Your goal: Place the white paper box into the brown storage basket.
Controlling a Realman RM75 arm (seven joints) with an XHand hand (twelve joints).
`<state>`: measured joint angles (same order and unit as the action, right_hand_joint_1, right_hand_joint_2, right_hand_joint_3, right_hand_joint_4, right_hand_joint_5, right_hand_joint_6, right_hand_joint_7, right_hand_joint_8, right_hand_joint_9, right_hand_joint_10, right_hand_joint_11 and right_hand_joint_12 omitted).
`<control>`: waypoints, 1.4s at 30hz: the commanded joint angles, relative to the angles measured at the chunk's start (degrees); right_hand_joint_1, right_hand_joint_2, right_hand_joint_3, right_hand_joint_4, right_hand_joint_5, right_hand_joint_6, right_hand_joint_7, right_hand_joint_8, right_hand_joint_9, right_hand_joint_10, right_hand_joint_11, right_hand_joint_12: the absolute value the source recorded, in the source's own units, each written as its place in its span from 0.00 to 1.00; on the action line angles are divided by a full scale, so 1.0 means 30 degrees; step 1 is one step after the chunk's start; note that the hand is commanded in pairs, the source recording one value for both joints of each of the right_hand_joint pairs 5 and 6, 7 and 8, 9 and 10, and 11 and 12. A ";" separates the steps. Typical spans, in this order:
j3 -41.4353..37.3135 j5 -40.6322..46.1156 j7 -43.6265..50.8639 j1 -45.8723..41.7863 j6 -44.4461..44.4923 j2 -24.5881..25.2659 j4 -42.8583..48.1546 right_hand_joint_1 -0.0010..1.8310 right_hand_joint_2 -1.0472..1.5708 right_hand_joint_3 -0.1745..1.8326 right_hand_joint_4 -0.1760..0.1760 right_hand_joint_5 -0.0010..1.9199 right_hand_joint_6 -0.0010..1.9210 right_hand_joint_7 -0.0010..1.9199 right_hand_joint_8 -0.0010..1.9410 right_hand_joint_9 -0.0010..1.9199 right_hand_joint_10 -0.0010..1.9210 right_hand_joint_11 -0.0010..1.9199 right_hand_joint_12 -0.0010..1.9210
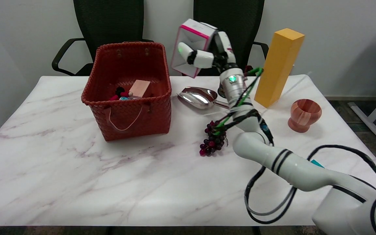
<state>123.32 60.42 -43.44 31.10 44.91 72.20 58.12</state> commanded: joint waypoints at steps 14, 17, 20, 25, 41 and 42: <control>0.3997 -0.4040 0.0961 0.7798 -0.2729 0.7867 -1.1107 0.66 0.50 0.78 0.50 0.38 0.38 0.61 0.60 0.55 0.55 0.41 0.41; 0.3997 -0.4526 0.0996 0.8100 -0.3110 0.8278 -1.2144 0.66 0.50 0.79 0.50 0.38 0.38 0.60 0.59 0.55 0.55 0.40 0.40; 0.3997 -0.4653 0.1653 0.8387 -0.3781 0.8583 -1.2880 0.66 0.49 0.79 0.50 0.38 0.38 0.60 0.59 0.54 0.54 0.39 0.39; 0.3918 -0.4671 0.3599 0.8538 -0.4580 0.8822 -1.3145 0.66 0.48 0.79 0.50 0.38 0.38 0.59 0.58 0.54 0.53 0.38 0.37; 0.1577 -0.4458 0.3962 0.8237 -0.5964 0.8344 -1.2997 0.66 0.34 0.70 0.50 0.04 0.04 0.25 0.24 0.18 0.18 0.19 0.18; 0.1292 -0.4458 0.3944 0.8183 -0.6124 0.8255 -1.2882 0.65 0.30 0.66 0.50 0.04 0.04 0.17 0.17 0.14 0.14 0.11 0.11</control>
<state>133.55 48.07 -33.95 55.04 31.63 96.54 21.91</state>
